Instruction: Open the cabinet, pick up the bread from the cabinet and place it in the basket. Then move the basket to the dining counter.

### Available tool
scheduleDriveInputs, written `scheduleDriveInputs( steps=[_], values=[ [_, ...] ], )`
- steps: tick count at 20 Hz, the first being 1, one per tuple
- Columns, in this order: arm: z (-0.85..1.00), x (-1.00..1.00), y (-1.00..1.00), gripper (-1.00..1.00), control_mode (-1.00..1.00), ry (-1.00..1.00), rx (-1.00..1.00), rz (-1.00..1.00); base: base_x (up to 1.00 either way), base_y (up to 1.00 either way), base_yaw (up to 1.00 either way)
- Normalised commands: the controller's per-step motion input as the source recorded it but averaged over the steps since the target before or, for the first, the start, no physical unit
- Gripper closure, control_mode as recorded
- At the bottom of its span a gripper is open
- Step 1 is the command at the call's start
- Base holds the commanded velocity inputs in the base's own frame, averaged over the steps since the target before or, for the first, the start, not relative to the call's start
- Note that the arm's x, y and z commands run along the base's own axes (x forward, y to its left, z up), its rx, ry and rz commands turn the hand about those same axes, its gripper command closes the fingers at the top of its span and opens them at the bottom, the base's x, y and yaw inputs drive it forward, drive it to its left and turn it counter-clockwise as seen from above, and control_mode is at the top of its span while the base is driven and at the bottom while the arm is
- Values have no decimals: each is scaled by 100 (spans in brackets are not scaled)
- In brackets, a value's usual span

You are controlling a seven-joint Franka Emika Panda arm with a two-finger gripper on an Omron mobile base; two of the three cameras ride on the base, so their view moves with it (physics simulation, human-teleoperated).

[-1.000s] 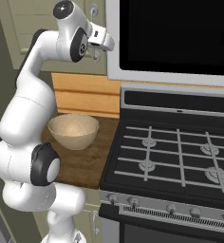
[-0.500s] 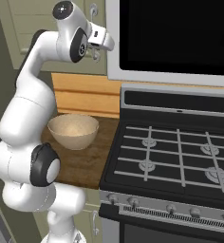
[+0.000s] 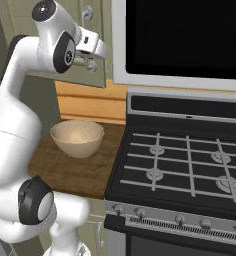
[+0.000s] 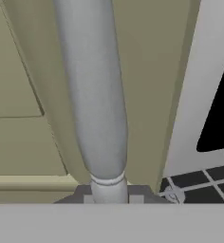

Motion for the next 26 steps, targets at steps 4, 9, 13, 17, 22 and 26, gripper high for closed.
scheduleDriveInputs(
  steps=[4, 9, 13, 17, 22, 26],
  values=[
    [0, -100, 92, 100, -100, 20, -9, 3, 0, 0, 0],
    [0, -100, 73, 100, -100, 9, -3, 0, 0, 0, 0],
    [0, -100, 51, 100, -100, -10, 3, 2, 0, 0, 0],
    [0, -87, 42, 100, -100, -9, 5, 11, 0, 0, 0],
    [-4, -4, 54, -100, -100, 2, -3, 0, 0, 0, 0],
    [0, -7, 35, -100, -100, 2, -1, 0, 0, 0, 0]
  ],
)
